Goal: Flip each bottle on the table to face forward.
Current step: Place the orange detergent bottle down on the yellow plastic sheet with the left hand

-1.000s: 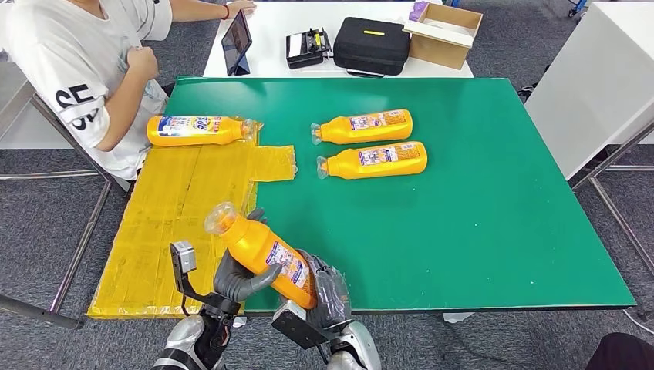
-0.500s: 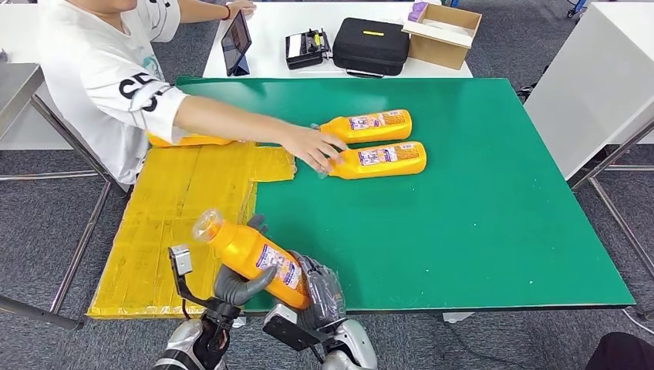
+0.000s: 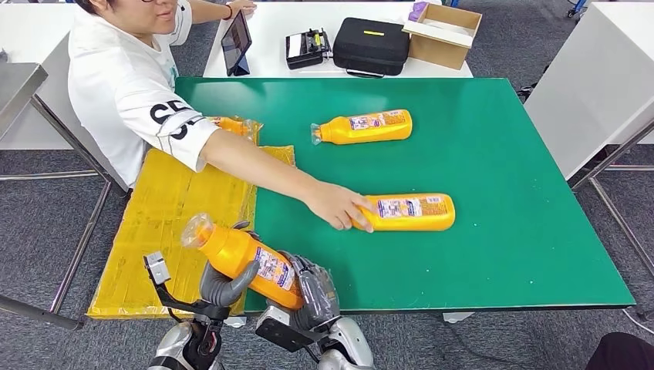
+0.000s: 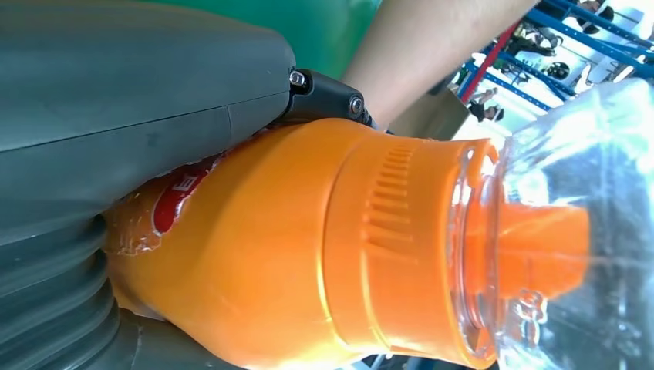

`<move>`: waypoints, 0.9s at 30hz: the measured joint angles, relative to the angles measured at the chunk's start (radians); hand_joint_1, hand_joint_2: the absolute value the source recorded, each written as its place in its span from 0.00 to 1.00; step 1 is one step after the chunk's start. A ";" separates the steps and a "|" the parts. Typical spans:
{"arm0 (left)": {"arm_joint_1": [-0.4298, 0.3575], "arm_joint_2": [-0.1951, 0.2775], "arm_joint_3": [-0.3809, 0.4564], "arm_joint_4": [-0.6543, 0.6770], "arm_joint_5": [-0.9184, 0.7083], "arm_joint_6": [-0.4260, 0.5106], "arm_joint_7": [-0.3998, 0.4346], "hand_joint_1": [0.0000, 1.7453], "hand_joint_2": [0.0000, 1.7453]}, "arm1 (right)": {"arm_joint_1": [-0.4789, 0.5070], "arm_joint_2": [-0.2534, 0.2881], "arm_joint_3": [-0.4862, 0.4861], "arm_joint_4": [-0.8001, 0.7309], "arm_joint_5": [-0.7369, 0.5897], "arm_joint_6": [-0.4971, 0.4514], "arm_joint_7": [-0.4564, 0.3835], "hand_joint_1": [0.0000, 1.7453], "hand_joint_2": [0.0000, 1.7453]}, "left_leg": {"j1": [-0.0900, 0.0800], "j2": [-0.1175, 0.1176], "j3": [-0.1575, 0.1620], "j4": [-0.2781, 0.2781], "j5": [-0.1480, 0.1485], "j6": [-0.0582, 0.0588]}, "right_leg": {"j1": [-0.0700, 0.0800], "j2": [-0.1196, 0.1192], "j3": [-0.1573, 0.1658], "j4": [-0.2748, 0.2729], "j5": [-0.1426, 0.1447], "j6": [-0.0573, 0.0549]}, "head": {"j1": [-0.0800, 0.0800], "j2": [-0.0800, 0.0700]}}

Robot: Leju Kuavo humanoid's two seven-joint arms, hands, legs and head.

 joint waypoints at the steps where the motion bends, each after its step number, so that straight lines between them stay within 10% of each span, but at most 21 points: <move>1: 0.001 0.000 0.002 -0.004 -0.006 0.004 0.002 1.00 1.00 | 0.000 0.000 0.000 0.000 0.001 0.000 0.002 0.40 1.00 | 0.000 0.000 0.000 0.000 0.000 0.000 | 0.000 0.000 0.000 0.000 0.000 0.000 | 0.000 0.000; 3: 0.003 0.000 0.004 -0.011 -0.020 0.014 0.003 1.00 1.00 | 0.000 0.001 0.001 0.000 0.000 0.000 0.004 0.02 1.00 | 0.000 0.000 0.000 0.000 0.000 0.000 | 0.000 0.000 0.000 0.000 0.000 0.000 | 0.000 0.000; 16: 0.002 -0.005 0.007 -0.061 -0.067 0.066 -0.002 1.00 1.00 | 0.013 0.000 0.002 -0.058 -0.009 -0.031 0.028 0.00 1.00 | 0.000 -0.001 0.000 0.000 0.000 0.000 | 0.000 0.000 0.000 0.000 0.000 0.000 | 0.000 0.000; 20: 0.002 -0.005 0.008 -0.065 -0.068 0.067 -0.002 1.00 1.00 | 0.015 0.000 0.002 -0.065 -0.011 -0.032 0.025 0.00 0.00 | 0.000 -0.001 0.000 0.000 0.000 0.000 | 0.000 0.000 0.000 0.000 0.000 0.000 | 0.000 0.000; 27: -0.014 -0.008 0.033 -0.063 -0.015 0.106 0.029 1.00 1.00 | 0.022 -0.001 -0.002 -0.213 -0.179 0.005 -0.029 0.00 0.00 | 0.000 -0.001 -0.001 0.000 0.001 0.000 | 0.000 0.000 0.000 0.000 0.000 0.000 | 0.000 0.000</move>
